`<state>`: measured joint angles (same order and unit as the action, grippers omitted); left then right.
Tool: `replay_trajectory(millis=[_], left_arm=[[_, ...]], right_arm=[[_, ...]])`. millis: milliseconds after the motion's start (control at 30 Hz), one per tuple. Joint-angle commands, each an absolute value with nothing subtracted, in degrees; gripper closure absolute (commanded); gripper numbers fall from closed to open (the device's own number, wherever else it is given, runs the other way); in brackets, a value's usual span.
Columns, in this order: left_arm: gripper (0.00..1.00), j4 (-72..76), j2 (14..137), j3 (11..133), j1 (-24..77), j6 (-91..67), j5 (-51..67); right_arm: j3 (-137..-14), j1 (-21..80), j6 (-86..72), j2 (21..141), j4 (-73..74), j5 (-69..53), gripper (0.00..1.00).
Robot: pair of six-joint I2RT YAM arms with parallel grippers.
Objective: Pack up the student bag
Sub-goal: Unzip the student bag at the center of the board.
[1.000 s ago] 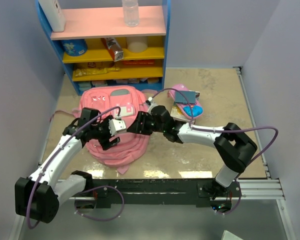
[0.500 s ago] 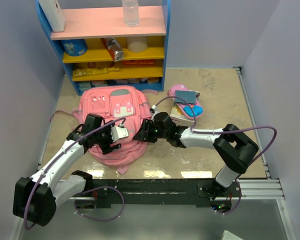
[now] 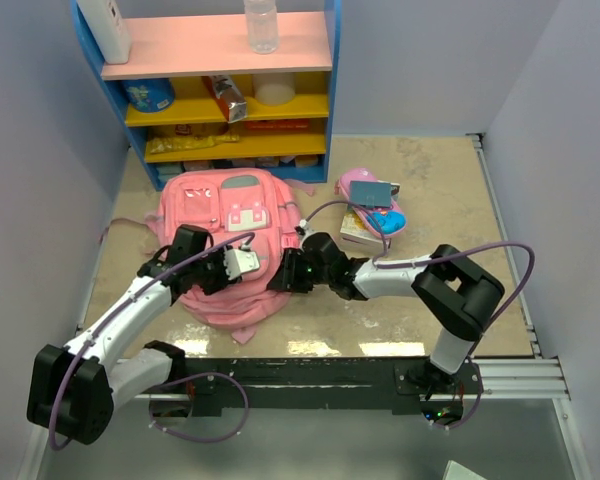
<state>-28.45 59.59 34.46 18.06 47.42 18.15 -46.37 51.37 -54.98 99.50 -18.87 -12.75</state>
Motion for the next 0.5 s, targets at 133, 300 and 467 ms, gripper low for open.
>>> replay_trajectory(millis=[133,300,467], left_arm=[[0.74,-21.4,60.2,39.6,17.8,45.3,13.6],[0.94,-21.4,61.0,44.0,17.1,41.1,13.9],[0.96,-24.4,61.7,47.0,17.2,39.0,16.4]], right_arm=[[-45.3,51.9,-51.9,102.5,-17.1,-10.3,0.63],[-44.4,52.0,-51.6,102.7,-16.9,-9.5,0.65],[-44.3,51.9,-51.2,102.7,-16.4,-9.1,0.66]])
